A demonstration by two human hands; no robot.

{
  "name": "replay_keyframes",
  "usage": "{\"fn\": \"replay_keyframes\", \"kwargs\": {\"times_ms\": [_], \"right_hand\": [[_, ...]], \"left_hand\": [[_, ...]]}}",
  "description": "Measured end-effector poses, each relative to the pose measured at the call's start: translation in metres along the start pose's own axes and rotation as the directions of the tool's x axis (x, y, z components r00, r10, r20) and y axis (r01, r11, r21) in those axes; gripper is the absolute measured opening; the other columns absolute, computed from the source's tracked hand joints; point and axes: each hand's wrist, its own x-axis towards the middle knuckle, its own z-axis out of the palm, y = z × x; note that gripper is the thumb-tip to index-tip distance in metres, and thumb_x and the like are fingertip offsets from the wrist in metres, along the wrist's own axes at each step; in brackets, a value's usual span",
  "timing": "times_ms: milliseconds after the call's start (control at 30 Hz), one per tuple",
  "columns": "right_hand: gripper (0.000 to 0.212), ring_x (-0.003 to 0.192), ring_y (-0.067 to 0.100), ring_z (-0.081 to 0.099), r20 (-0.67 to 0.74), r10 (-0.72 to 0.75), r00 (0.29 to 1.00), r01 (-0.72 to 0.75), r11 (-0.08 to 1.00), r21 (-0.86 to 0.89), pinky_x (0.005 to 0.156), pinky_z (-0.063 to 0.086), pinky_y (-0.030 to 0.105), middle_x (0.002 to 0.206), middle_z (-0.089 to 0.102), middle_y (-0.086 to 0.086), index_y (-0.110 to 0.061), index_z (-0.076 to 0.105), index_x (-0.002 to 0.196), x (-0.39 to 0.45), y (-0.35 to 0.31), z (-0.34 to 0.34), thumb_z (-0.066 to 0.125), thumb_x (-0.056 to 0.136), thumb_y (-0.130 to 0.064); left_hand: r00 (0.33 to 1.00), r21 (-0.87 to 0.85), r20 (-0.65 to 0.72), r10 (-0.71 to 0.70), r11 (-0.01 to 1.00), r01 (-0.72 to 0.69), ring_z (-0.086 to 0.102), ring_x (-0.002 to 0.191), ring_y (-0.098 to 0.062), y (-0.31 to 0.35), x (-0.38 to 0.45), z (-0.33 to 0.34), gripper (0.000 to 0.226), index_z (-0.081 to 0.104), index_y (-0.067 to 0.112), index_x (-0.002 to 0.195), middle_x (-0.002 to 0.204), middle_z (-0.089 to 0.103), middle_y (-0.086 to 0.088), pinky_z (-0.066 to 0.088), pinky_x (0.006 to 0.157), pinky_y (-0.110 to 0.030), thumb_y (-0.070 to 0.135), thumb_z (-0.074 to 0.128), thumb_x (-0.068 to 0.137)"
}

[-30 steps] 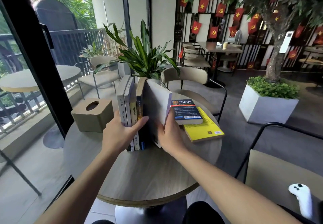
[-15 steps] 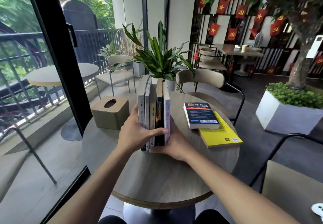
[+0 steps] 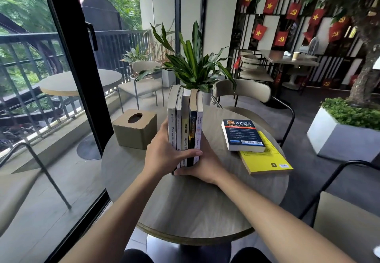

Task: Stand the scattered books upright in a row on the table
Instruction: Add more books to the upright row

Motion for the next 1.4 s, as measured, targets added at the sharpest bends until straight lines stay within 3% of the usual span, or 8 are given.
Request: {"fn": "replay_keyframes", "kwargs": {"times_ms": [200, 400, 633, 767, 900, 1067, 1233, 1400], "right_hand": [[0.131, 0.126, 0.008, 0.049, 0.007, 0.044, 0.999, -0.044, 0.996, -0.083, 0.101, 0.051, 0.039, 0.134, 0.050, -0.017, -0.034, 0.023, 0.151, 0.001, 0.007, 0.004, 0.093, 0.042, -0.052], [0.130, 0.123, 0.003, 0.051, 0.022, 0.078, 0.997, -0.074, 0.986, -0.151, 0.098, 0.052, 0.036, 0.134, 0.050, -0.017, -0.041, 0.020, 0.152, -0.002, 0.017, 0.011, 0.085, 0.043, -0.067], [0.099, 0.122, -0.002, 0.050, 0.105, 0.042, 0.994, -0.025, 0.986, -0.162, 0.101, 0.047, 0.023, 0.134, 0.053, -0.018, -0.032, 0.031, 0.149, -0.015, 0.004, -0.011, 0.084, 0.065, -0.037], [0.093, 0.136, 0.021, 0.038, 0.130, 0.038, 0.991, 0.037, 0.845, -0.533, 0.102, 0.045, 0.039, 0.149, 0.041, 0.000, -0.033, 0.015, 0.157, -0.029, 0.005, -0.041, 0.065, 0.079, -0.035], [0.080, 0.146, 0.030, 0.024, -0.133, -0.004, 0.991, -0.093, 0.695, -0.713, 0.117, 0.024, 0.041, 0.159, 0.031, 0.011, -0.019, 0.019, 0.158, -0.031, 0.026, -0.066, 0.059, 0.091, -0.039], [0.083, 0.141, 0.039, 0.029, -0.506, 0.177, 0.844, -0.487, 0.649, -0.585, 0.113, 0.026, 0.051, 0.152, 0.036, 0.022, -0.011, 0.030, 0.153, -0.014, 0.048, -0.090, 0.049, 0.090, -0.061], [0.080, 0.130, 0.040, 0.042, -0.552, 0.422, 0.719, -0.682, 0.578, -0.448, 0.104, 0.033, 0.048, 0.138, 0.054, 0.019, -0.011, 0.045, 0.136, -0.005, 0.053, -0.101, 0.056, 0.083, -0.070], [0.109, 0.127, 0.038, 0.051, -0.506, 0.638, 0.580, -0.808, 0.527, -0.262, 0.105, 0.039, 0.048, 0.138, 0.055, 0.018, -0.005, 0.047, 0.134, 0.015, 0.054, -0.123, 0.080, 0.056, -0.073]], "left_hand": [[0.997, 0.019, -0.071, 0.004, 1.000, -0.003, 0.062, 0.111, -0.010, 0.003, -0.003, 0.003, 0.116, 0.040, 0.029, 0.142, 0.121, 0.065, 0.014, 0.054, 0.091, -0.039, 0.073, 0.086, 0.045], [0.983, 0.061, -0.182, -0.019, 0.998, 0.030, 0.064, 0.105, -0.012, 0.011, -0.009, 0.011, 0.109, 0.046, 0.026, 0.139, 0.118, 0.064, 0.013, 0.056, 0.081, -0.037, 0.081, 0.077, 0.050], [0.981, 0.063, -0.191, -0.027, 0.997, 0.040, 0.064, 0.100, -0.011, 0.010, -0.009, 0.010, 0.101, 0.050, 0.027, 0.132, 0.113, 0.064, 0.014, 0.056, 0.077, -0.035, 0.080, 0.077, 0.051], [0.983, 0.038, -0.180, -0.023, 0.999, 0.030, 0.063, 0.097, -0.008, 0.008, -0.010, 0.009, 0.096, 0.050, 0.026, 0.131, 0.112, 0.065, 0.014, 0.055, 0.075, -0.030, 0.076, 0.079, 0.054], [0.984, 0.026, -0.174, -0.026, 0.999, 0.031, 0.063, 0.098, -0.007, 0.005, -0.009, 0.009, 0.096, 0.048, 0.027, 0.131, 0.113, 0.066, 0.015, 0.057, 0.077, -0.033, 0.075, 0.081, 0.055], [0.986, 0.019, -0.160, -0.037, 0.999, 0.041, 0.064, 0.101, -0.010, 0.003, -0.008, 0.009, 0.098, 0.045, 0.031, 0.132, 0.113, 0.065, 0.015, 0.059, 0.079, -0.040, 0.078, 0.079, 0.053], [0.988, 0.007, -0.151, -0.040, 0.999, 0.042, 0.062, 0.100, -0.008, 0.005, -0.010, 0.007, 0.094, 0.047, 0.029, 0.131, 0.115, 0.065, 0.014, 0.056, 0.080, -0.034, 0.074, 0.082, 0.055], [0.988, 0.000, -0.149, -0.039, 0.999, 0.039, 0.059, 0.097, -0.005, 0.006, -0.010, 0.007, 0.095, 0.048, 0.028, 0.133, 0.117, 0.065, 0.014, 0.051, 0.077, -0.028, 0.071, 0.084, 0.056]]}}
